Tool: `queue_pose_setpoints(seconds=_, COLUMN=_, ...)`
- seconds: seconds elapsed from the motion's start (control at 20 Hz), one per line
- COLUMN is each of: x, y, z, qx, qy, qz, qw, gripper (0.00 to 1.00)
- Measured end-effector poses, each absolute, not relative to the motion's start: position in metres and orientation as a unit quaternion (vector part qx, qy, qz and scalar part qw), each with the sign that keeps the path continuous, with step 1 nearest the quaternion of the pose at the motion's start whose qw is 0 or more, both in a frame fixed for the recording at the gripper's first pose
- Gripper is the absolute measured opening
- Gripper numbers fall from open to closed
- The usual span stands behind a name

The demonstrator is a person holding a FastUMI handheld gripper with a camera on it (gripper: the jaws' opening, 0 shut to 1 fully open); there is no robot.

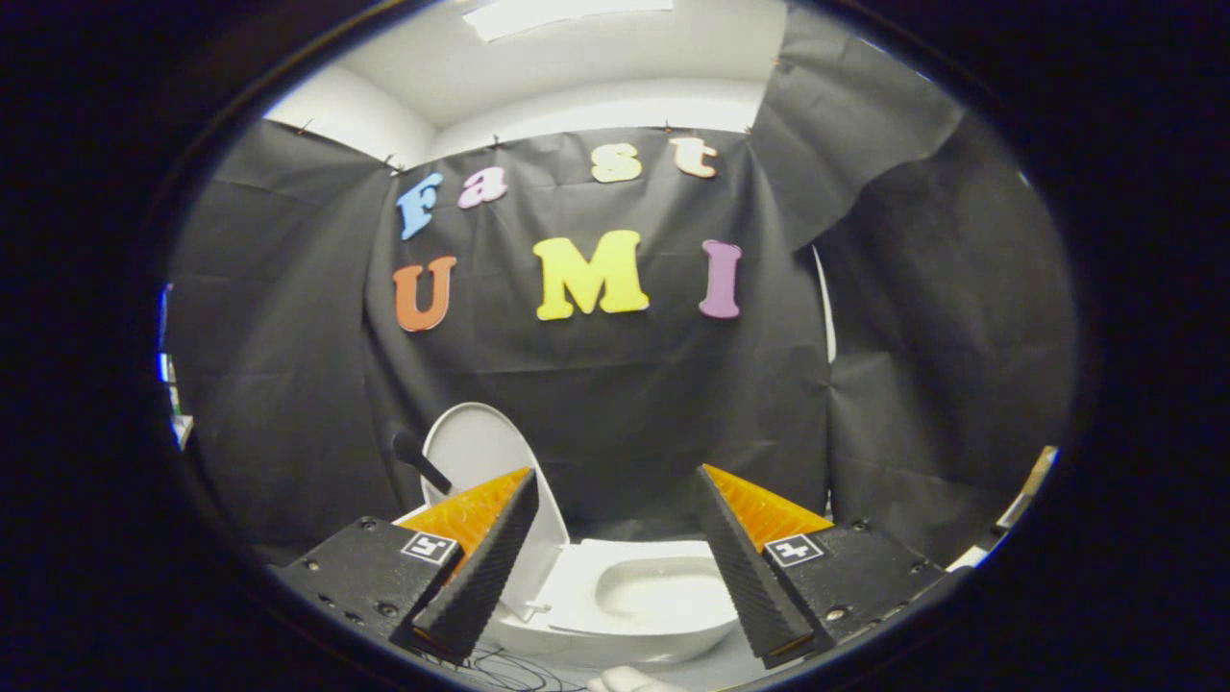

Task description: Open the toilet lid.

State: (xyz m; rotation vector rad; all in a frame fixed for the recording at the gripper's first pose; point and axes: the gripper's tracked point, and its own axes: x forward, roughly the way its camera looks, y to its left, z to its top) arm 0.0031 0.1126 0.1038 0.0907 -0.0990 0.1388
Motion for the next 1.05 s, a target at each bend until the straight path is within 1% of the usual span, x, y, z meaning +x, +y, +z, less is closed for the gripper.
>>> queue_pose_setpoints(seconds=0.15, x=0.0, y=0.079, z=0.071, qx=0.042, qy=-0.026, qz=0.042, qw=0.998, gripper=1.0)
queue_pose_setpoints(seconds=0.4, x=-0.005, y=0.049, z=0.05, qx=0.024, qy=-0.016, qz=0.016, qw=0.999, gripper=1.0)
queue_pose_setpoints(seconds=0.8, x=-0.005, y=0.033, z=0.02, qx=0.02, qy=0.004, qz=0.005, qw=1.0, gripper=1.0)
queue_pose_setpoints(seconds=1.05, x=-0.004, y=0.03, z=0.026, qx=0.012, qy=-0.002, qz=0.001, qw=1.0, gripper=1.0)
